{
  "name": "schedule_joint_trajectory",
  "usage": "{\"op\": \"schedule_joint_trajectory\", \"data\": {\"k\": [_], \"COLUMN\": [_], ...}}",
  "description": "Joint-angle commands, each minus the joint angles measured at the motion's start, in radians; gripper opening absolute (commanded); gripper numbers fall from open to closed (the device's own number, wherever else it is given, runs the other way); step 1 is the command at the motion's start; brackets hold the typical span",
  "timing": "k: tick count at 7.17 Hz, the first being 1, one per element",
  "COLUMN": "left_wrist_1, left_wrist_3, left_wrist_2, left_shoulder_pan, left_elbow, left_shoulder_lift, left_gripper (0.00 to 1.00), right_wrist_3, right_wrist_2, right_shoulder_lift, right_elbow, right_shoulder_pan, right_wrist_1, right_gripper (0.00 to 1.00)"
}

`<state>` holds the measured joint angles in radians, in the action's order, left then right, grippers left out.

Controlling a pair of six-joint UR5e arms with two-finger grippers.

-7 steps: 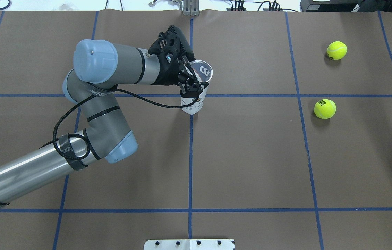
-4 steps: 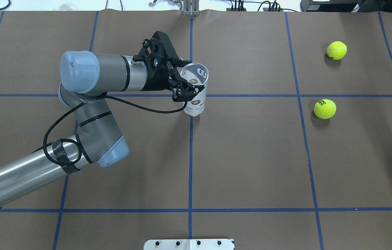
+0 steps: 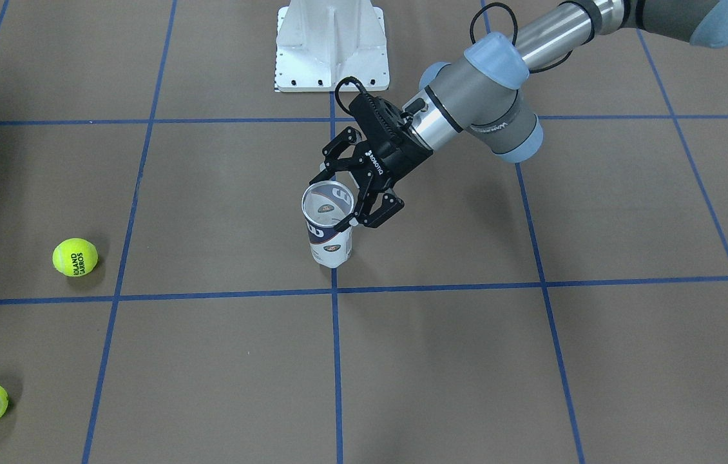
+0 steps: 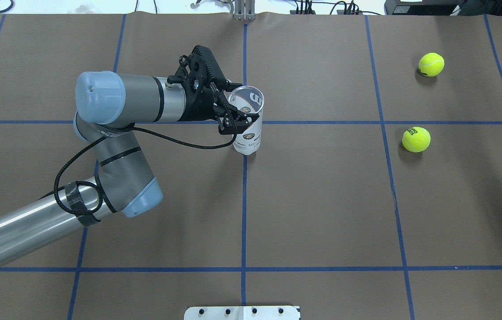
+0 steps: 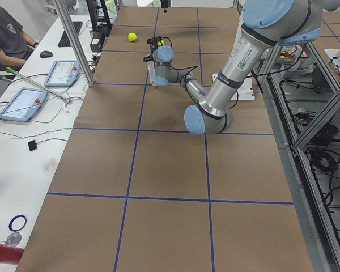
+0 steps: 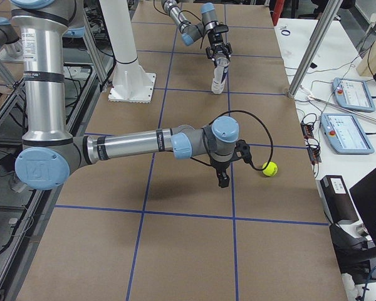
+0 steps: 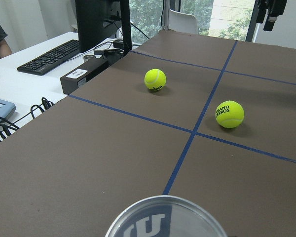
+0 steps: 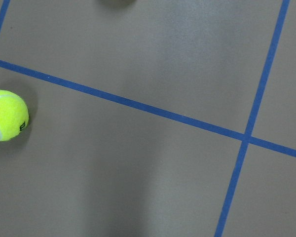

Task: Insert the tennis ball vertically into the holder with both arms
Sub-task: 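Reach the right gripper to the nearer tennis ball and grasp it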

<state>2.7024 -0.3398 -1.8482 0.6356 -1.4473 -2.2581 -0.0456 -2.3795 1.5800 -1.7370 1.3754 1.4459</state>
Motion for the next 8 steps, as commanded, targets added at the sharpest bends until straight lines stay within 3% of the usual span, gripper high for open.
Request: {"op": "schedule_joint_trajectory", "data": {"k": [1,2,4,8], "left_wrist_1": [0.000,0.000,0.000,0.000], "left_wrist_3": [-0.002,-0.005,-0.007,-0.007], "left_wrist_2": [0.000,0.000,0.000,0.000], "left_shoulder_pan": [-0.004,-0.005,-0.005,-0.005], "left_elbow": [0.001,0.001,0.001,-0.001], "left_shoulder_lift": [0.000,0.000,0.002,0.002], "left_gripper": [0.85,0.85,0.85,0.86], "right_wrist_3": [-0.237,-0.357,-0.605,-0.614], "right_wrist_2": [-0.011,0.011,0.151,0.258], "right_shoulder_lift": [0.009,0.008,-0.046,-0.101], "right_elbow": [0.002,0.007,0.010,0.083], "right_shoulder_pan": [-0.115,-0.183,-0.358,-0.461], "right_wrist_1": [-0.170,-0.268,-0.355,-0.355], "right_gripper": [1.00,1.00,0.99,0.99]}}
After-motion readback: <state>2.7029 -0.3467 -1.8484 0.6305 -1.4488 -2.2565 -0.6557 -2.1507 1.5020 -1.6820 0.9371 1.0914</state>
